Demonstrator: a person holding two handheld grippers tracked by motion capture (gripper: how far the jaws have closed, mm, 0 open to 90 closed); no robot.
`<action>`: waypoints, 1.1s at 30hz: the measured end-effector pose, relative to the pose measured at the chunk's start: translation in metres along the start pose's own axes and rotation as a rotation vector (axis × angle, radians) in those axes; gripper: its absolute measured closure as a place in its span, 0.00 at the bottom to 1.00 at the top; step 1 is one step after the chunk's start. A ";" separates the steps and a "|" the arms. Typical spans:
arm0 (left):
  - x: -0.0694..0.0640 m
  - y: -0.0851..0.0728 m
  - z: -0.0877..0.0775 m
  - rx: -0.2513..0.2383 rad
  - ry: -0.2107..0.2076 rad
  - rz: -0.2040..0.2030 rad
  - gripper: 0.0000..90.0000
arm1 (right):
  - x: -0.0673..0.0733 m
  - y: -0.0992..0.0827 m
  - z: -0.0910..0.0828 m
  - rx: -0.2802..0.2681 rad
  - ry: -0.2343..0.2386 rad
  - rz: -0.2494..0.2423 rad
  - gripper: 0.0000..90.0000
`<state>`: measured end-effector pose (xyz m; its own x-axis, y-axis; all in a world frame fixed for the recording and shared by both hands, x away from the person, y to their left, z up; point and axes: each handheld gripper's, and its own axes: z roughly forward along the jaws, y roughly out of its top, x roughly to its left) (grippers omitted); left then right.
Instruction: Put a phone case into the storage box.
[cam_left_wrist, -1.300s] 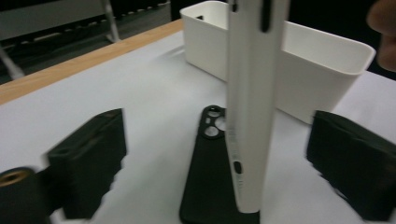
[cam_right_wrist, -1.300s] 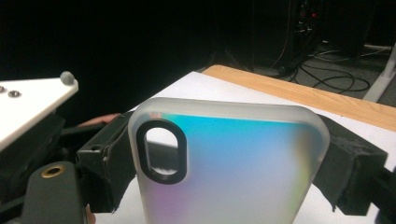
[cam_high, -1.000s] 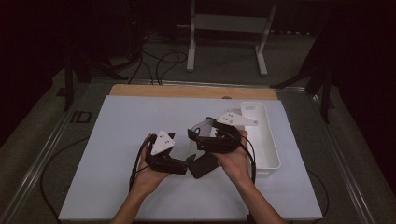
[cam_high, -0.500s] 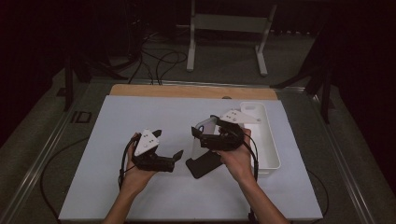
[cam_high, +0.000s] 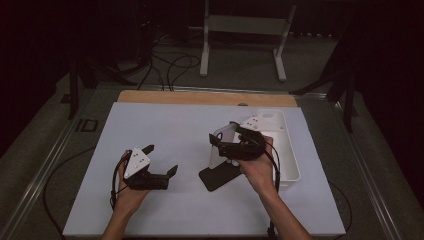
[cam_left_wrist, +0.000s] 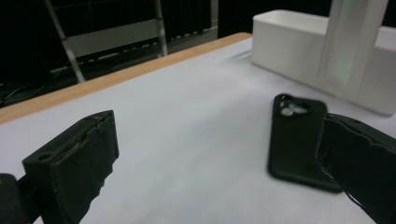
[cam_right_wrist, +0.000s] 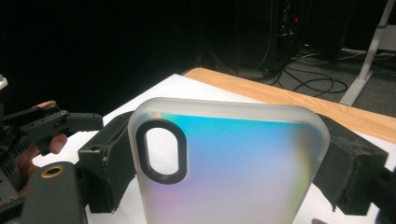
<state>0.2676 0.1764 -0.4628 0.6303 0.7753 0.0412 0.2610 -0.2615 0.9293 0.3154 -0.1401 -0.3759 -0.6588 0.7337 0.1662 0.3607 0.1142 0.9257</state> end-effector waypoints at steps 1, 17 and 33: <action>0.001 -0.003 -0.002 -0.004 -0.001 0.000 0.00 | -0.001 0.000 0.000 -0.003 -0.001 0.003 0.19; 0.012 -0.027 -0.014 -0.016 0.089 0.007 0.00 | -0.007 0.006 -0.001 -0.004 -0.024 -0.014 0.19; 0.016 -0.032 -0.017 -0.016 0.121 -0.008 0.00 | -0.028 0.022 0.002 -0.007 -0.081 -0.022 0.19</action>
<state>0.2572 0.2073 -0.4862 0.5348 0.8415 0.0769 0.2536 -0.2466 0.9354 0.3431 -0.1568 -0.3611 -0.6108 0.7829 0.1180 0.3419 0.1264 0.9312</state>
